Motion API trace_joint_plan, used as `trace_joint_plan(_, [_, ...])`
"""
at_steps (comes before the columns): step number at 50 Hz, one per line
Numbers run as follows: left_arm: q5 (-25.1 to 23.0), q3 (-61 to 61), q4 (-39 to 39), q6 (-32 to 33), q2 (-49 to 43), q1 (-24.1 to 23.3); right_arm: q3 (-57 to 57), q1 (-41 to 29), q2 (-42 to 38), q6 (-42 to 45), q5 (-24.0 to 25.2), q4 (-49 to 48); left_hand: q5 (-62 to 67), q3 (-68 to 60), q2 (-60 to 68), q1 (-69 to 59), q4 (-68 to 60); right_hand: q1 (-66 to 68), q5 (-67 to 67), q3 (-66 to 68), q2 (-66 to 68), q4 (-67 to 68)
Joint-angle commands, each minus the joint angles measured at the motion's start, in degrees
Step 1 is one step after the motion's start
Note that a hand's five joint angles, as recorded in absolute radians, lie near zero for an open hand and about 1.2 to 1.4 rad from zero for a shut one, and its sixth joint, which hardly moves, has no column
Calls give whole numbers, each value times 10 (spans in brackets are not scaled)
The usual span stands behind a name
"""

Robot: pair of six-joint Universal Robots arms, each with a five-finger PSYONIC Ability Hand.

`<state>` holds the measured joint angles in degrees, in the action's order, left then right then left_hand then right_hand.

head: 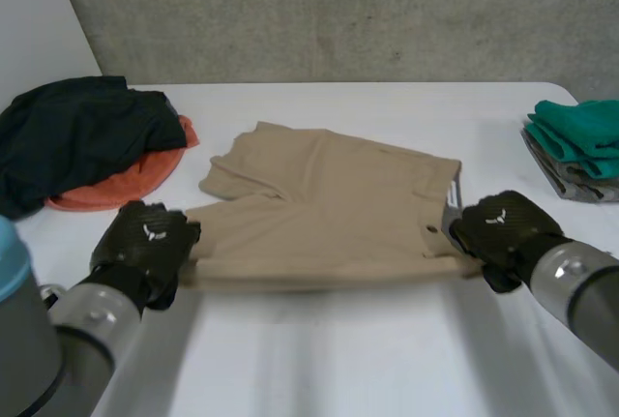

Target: Fold the laundry.

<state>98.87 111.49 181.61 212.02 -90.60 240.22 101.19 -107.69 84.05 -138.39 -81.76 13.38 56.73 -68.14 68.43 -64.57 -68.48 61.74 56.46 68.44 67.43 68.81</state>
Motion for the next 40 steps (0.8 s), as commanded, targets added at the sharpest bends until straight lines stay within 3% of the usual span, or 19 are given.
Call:
trace_joint_plan(1, [-2,18,-180,45,50,-47,8,14,68,111,-2,144,133,-119,116,-154,-115,183,135,116,126,112])
trace_joint_plan(6, [1,15,-201,48,51,-84,18,42,77,143,5,184,133,-119,116,-154,-115,183,135,116,126,112])
trace_joint_plan(11, [2,-27,-152,57,14,-90,11,53,47,130,24,134,133,-119,116,-154,-115,183,135,116,126,112])
trace_joint_plan(19, [2,-189,52,100,-166,-91,-57,53,-65,13,6,0,133,-119,116,-154,-115,183,135,116,126,112])
trace_joint_plan(25, [-1,-314,174,159,-306,-81,-107,48,-130,-20,-6,-61,133,-119,116,-154,-115,183,135,116,126,112])
trace_joint_plan(33, [-3,-471,278,224,-476,-48,-153,41,-227,-16,-88,-213,133,-119,116,-154,-115,183,135,116,126,112])
trace_joint_plan(37, [-34,-528,302,226,-537,-48,-182,27,-283,-7,-153,-279,133,-119,116,-154,-115,183,135,116,126,112])
trace_joint_plan(40, [-63,-569,318,228,-577,-47,-199,20,-307,-2,-168,-304,133,-119,116,-154,-115,183,135,116,126,112])
